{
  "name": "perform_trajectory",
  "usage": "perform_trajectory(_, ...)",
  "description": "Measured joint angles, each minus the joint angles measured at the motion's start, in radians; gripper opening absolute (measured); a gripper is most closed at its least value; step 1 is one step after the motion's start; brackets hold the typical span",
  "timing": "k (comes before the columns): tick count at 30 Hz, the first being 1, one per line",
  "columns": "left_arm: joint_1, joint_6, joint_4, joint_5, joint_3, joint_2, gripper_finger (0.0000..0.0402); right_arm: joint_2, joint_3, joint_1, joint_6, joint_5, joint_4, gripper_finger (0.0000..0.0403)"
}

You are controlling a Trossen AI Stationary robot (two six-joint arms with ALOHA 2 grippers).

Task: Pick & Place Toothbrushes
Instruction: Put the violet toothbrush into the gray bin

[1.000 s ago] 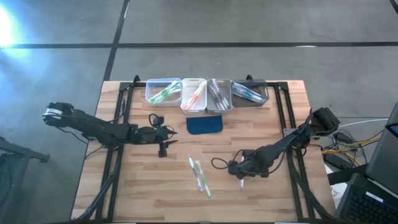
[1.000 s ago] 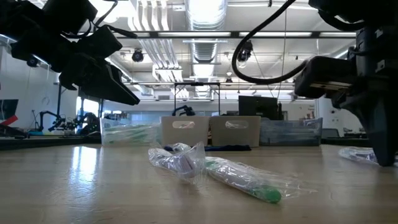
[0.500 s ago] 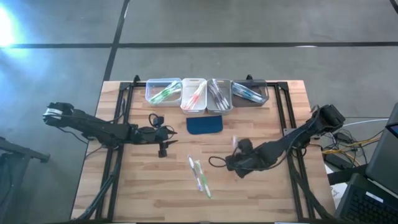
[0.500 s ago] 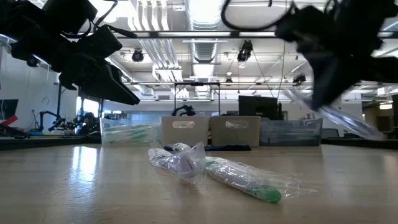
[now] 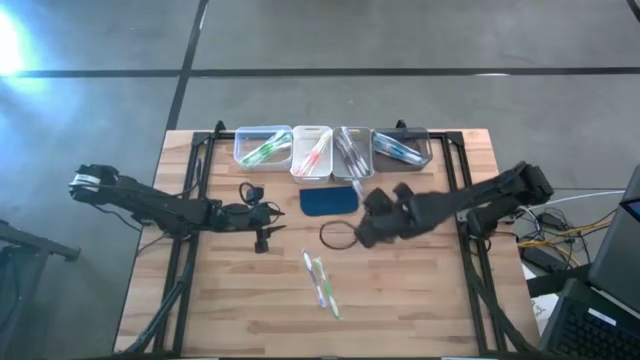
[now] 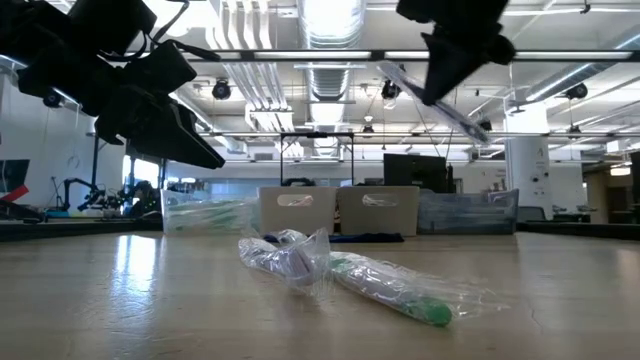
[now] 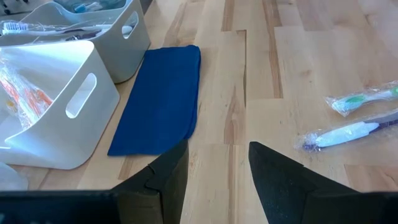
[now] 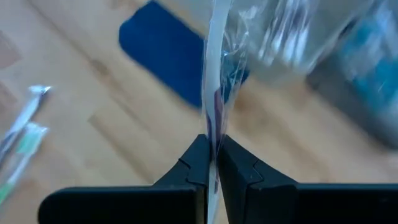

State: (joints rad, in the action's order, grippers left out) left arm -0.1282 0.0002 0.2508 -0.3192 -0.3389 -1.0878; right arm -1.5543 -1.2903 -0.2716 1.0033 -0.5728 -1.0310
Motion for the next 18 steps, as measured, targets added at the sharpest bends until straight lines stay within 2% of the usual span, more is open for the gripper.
perform_trajectory(5, 0.000, 0.000, 0.000, 0.000, 0.000, 0.000, 0.0175, 0.002, -0.073, 0.117, -0.245, -0.056, -0.006, 0.0013)
perform_trajectory(9, 0.000, 0.000, 0.000, 0.000, 0.000, 0.000, 0.0175, 0.002, -0.110, 0.228, -0.395, -0.052, -0.005, 0.0013)
perform_trajectory(11, 0.000, 0.000, 0.000, 0.000, 0.000, 0.000, 0.0175, 0.002, -0.121, 0.288, -0.469, -0.019, 0.008, 0.0013)
perform_trajectory(16, 0.000, 0.000, 0.000, 0.000, 0.000, 0.000, 0.0175, 0.001, -0.120, 0.426, -0.670, 0.162, 0.120, 0.0013)
perform_trajectory(18, 0.000, 0.000, 0.000, 0.000, 0.000, 0.000, 0.0175, 0.001, -0.120, 0.473, -0.716, 0.195, 0.158, 0.0013)
